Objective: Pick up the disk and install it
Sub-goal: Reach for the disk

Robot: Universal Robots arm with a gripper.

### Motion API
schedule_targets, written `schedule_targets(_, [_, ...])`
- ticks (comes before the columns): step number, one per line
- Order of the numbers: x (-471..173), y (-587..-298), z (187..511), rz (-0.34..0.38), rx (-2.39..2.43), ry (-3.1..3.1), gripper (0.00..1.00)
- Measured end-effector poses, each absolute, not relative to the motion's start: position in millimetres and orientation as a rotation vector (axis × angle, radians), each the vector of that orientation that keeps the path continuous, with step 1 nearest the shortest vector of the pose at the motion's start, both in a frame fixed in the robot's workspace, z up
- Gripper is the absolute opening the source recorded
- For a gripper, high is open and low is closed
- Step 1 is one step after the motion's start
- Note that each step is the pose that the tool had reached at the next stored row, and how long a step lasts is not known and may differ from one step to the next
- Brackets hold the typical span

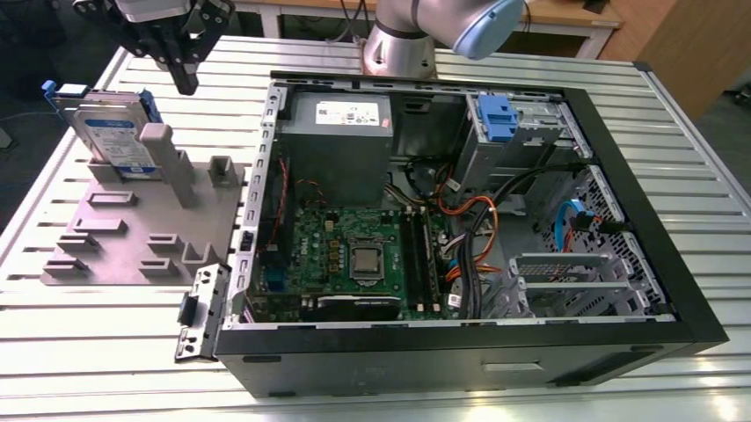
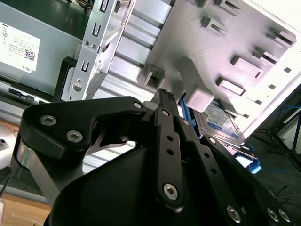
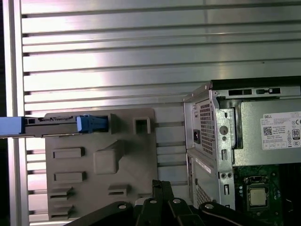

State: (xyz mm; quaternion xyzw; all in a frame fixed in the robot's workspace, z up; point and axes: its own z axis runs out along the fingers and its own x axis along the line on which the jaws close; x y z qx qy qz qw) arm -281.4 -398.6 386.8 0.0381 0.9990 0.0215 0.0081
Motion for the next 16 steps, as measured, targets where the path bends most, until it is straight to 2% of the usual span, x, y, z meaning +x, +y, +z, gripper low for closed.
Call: schedule_targets(16, [-285.4, -398.6, 385.8, 0.067, 0.120, 3.128, 0.11])
